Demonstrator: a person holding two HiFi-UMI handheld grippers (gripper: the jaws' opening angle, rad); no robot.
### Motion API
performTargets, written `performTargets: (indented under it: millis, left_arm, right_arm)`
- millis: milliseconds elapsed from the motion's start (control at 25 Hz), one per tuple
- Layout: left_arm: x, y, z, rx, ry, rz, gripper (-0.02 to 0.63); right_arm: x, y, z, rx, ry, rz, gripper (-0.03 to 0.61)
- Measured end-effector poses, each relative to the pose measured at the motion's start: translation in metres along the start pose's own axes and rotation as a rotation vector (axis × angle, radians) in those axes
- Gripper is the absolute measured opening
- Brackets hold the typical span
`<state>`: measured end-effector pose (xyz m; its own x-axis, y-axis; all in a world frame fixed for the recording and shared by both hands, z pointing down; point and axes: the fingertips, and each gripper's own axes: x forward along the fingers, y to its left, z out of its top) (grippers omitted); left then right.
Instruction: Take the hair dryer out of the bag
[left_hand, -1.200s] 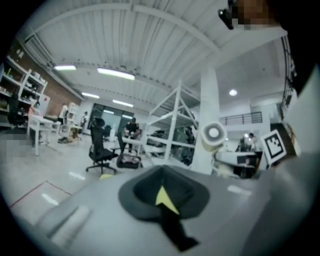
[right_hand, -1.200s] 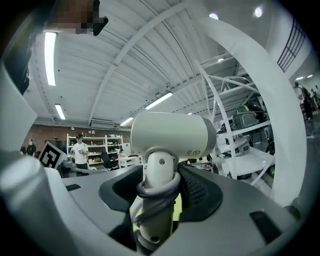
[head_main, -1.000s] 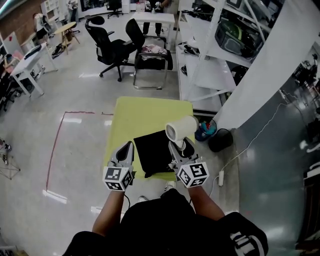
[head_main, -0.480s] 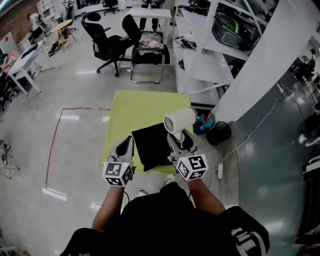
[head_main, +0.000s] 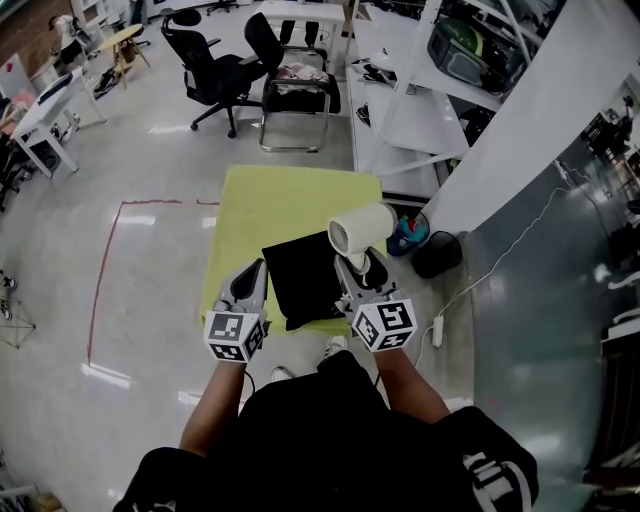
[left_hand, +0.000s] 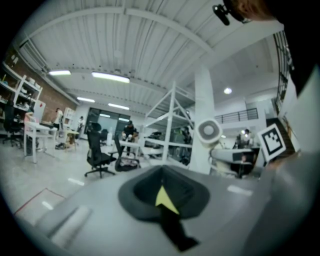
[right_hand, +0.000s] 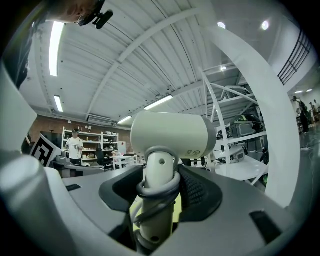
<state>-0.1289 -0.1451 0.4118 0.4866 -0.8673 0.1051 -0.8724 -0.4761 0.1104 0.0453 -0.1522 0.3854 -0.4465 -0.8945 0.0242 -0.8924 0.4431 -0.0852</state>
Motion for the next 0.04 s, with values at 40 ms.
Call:
performTargets:
  millis: [40]
  left_arm:
    - [0.0015, 0.0018, -0.0003, 0.003, 0.001, 0.001, 0.009]
  right_arm:
    - [0.0018, -0.0008, 0.0004, -0.002, -0.002, 0.000, 0.216]
